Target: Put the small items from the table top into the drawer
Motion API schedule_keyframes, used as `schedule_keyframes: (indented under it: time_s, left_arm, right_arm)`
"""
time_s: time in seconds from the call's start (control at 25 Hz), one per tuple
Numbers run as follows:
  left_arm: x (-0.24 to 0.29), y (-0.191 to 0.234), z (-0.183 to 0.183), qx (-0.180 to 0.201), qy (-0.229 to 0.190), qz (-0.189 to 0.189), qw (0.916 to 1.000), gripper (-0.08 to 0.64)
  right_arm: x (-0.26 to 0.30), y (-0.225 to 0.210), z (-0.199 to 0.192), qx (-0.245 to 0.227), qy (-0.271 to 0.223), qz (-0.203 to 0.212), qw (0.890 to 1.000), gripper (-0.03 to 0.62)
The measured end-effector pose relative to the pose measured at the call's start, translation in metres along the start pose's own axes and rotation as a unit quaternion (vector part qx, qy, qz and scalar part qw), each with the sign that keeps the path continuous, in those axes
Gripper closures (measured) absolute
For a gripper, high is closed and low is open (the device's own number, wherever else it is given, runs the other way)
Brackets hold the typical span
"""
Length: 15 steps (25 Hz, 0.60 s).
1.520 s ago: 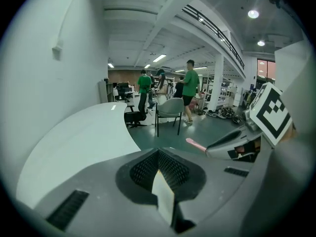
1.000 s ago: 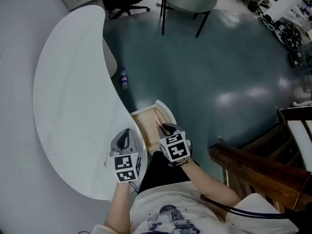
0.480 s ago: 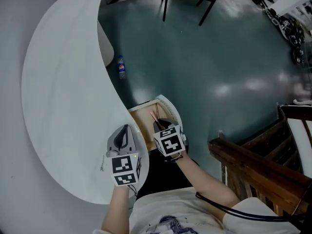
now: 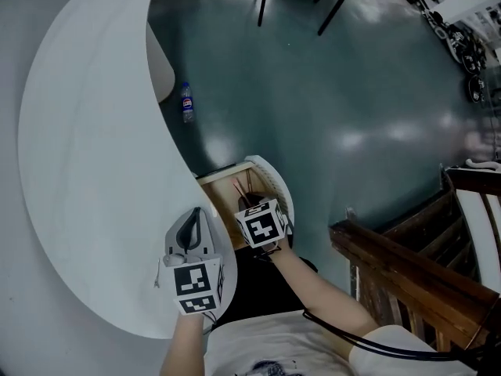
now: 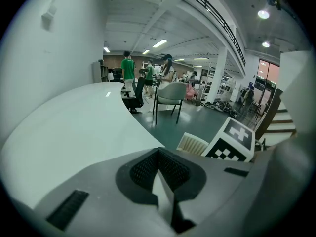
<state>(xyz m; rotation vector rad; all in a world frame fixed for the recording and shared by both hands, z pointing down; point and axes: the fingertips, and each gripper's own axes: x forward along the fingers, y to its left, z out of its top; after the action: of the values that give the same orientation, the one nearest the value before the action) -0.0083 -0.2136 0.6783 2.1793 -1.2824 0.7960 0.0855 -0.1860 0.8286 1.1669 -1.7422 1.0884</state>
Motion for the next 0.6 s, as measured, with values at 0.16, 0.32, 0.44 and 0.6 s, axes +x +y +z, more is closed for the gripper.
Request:
schedule_keyframes:
  time_s: [0.16,0.32,0.44,0.6]
  left_arm:
    - [0.000,0.000,0.000,0.002,0.002,0.000,1.0000,0.535]
    - [0.002,0.000,-0.002,0.003,0.014,0.000,0.9999,0.535]
    - [0.004,0.001,-0.002,-0.002,0.018,0.000,0.9998,0.535]
    - [0.005,0.001,-0.004,0.004,0.028,0.004,0.9996,0.535]
  right_arm:
    - [0.015,-0.003,-0.007,-0.005,0.024,-0.003,1.000,0.532]
    - [0.029,-0.005,-0.010,-0.005,0.032,-0.010,0.999,0.532]
    - [0.036,-0.006,-0.012,-0.007,0.034,-0.012,0.999,0.532]
    - [0.045,-0.010,-0.014,-0.003,0.031,-0.018,0.999,0.532]
